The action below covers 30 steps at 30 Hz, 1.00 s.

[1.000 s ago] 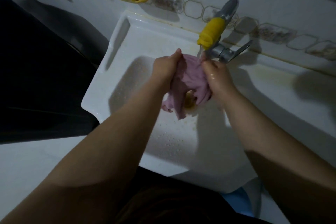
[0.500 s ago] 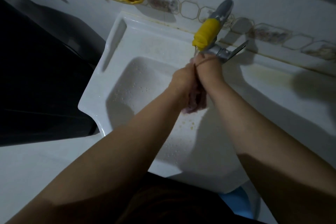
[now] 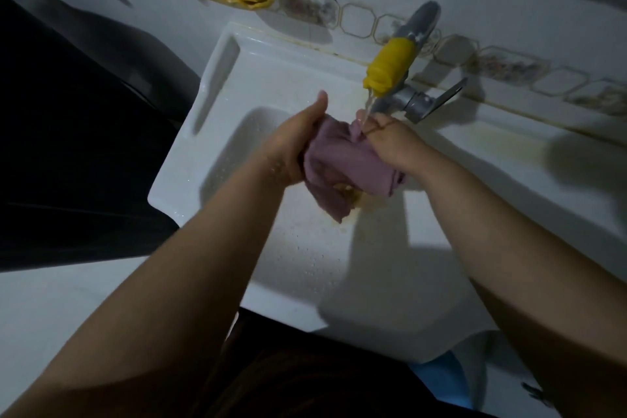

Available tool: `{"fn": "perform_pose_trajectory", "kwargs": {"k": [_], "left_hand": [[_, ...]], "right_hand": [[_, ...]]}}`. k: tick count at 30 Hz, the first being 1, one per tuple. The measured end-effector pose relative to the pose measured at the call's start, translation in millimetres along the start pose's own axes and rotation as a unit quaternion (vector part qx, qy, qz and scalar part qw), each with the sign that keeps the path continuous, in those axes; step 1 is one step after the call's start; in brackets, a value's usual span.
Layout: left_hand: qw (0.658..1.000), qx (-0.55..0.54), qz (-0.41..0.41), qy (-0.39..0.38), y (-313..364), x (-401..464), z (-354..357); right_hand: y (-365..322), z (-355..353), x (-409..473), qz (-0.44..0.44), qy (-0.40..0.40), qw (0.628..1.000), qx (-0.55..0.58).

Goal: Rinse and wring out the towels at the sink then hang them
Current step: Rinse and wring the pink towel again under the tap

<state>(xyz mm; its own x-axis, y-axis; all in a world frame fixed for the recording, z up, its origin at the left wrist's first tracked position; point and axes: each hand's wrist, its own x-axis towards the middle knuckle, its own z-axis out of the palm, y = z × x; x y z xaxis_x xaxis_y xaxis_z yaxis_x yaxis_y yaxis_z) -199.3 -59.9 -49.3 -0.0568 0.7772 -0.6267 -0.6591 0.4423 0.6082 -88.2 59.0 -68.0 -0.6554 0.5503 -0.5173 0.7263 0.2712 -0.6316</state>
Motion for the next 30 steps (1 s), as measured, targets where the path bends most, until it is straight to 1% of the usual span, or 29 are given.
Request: {"fn": "perform_pose_trajectory", "kwargs": {"k": [1, 2, 3, 4, 6, 7, 8, 10, 11, 12, 13, 14, 15, 16, 17, 18, 19, 20, 21, 23, 24, 25, 26, 29, 30], "left_hand": [[0.999, 0.03, -0.001, 0.021, 4.0, -2.3, -7.9], [0.996, 0.075, 0.003, 0.051, 8.0, -1.9, -15.5], [0.99, 0.114, -0.008, 0.082, 11.1, -0.8, -21.4], [0.982, 0.162, -0.013, 0.097, 14.9, 0.3, -26.7], [0.953, 0.287, -0.013, 0.096, 20.7, 4.0, -33.3], [0.931, 0.355, -0.018, 0.09, 24.8, 4.1, -35.2], [0.899, 0.431, -0.021, 0.077, 28.5, 2.4, -34.5], [0.81, 0.585, -0.028, 0.024, 32.4, 3.2, -34.5], [0.771, 0.637, -0.022, 0.003, 33.0, 5.5, -33.3], [0.744, 0.668, -0.012, -0.001, 33.2, 7.3, -32.2], [0.732, 0.681, 0.0, -0.001, 34.2, 7.8, -32.2], [0.736, 0.676, 0.006, 0.0, 36.0, 7.9, -33.9], [0.76, 0.65, 0.003, 0.0, 37.5, 7.9, -36.4], [0.798, 0.602, -0.001, 0.005, 37.6, 6.8, -39.0], [0.846, 0.533, 0.002, 0.01, 36.2, 5.5, -42.0], [0.892, 0.451, 0.016, 0.013, 33.2, 4.8, -44.0], [0.928, 0.37, 0.035, 0.019, 28.6, 7.4, -46.4], [0.952, 0.299, 0.053, 0.028, 24.1, 8.9, -45.1], [0.969, 0.234, 0.066, 0.043, 19.6, 10.4, -42.9], [0.988, 0.114, 0.081, 0.067, 12.0, 14.6, -35.3], [0.99, 0.07, 0.086, 0.084, 9.3, 16.0, -30.8], [0.989, 0.039, 0.088, 0.11, 5.5, 19.7, -27.5], [0.988, 0.015, 0.088, 0.129, 2.6, 23.9, -23.4], [0.967, -0.006, 0.088, 0.238, 1.6, 23.9, -6.5], [0.968, -0.02, 0.071, 0.239, -0.3, 22.2, 2.1]], "right_hand": [[2.3, -3.1, -3.0, -0.009, -0.038, 0.999, 0.021], [5.9, -7.1, -6.6, -0.025, -0.087, 0.996, 0.012], [8.2, -10.0, -10.4, -0.04, -0.137, 0.989, -0.033], [13.2, -11.1, -11.2, -0.036, -0.169, 0.981, -0.088], [19.2, -14.2, -12.3, -0.04, -0.211, 0.967, -0.139], [20.4, -17.2, -10.7, -0.053, -0.2, 0.967, -0.148], [18.8, -20.9, -10.6, -0.066, -0.179, 0.97, -0.148], [15.9, -31.0, -8.5, -0.078, -0.145, 0.98, -0.114], [11.4, -37.0, -11.1, -0.076, -0.143, 0.982, -0.098], [8.1, -41.3, -12.8, -0.073, -0.142, 0.984, -0.078], [3.7, -45.4, -15.5, -0.062, -0.145, 0.986, -0.06], [2.3, -48.1, -15.9, -0.04, -0.138, 0.989, -0.038], [2.1, -50.0, -15.6, -0.024, -0.121, 0.992, -0.02], [3.2, -49.9, -13.5, -0.011, -0.103, 0.995, 0.007], [4.7, -48.4, -10.6, 0.0, -0.08, 0.996, 0.049], [7.2, -46.3, -7.0, 0.014, -0.061, 0.993, 0.103], [6.7, -44.0, -5.9, 0.02, -0.047, 0.983, 0.178], [7.1, -41.5, -4.0, 0.013, -0.04, 0.966, 0.255], [4.4, -38.4, -3.7, -0.001, -0.036, 0.946, 0.323], [-1.0, -30.2, -4.2, -0.012, -0.019, 0.904, 0.428], [-3.8, -23.8, -3.7, -0.017, -0.006, 0.888, 0.459], [-9.2, -18.2, -7.1, -0.017, 0.012, 0.885, 0.466], [-14.3, -11.4, -9.6, -0.019, 0.031, 0.891, 0.452], [-29.0, 13.4, -19.6, -0.049, 0.066, 0.952, 0.296], [-33.1, 21.5, -22.7, -0.062, 0.084, 0.966, 0.236]]}}
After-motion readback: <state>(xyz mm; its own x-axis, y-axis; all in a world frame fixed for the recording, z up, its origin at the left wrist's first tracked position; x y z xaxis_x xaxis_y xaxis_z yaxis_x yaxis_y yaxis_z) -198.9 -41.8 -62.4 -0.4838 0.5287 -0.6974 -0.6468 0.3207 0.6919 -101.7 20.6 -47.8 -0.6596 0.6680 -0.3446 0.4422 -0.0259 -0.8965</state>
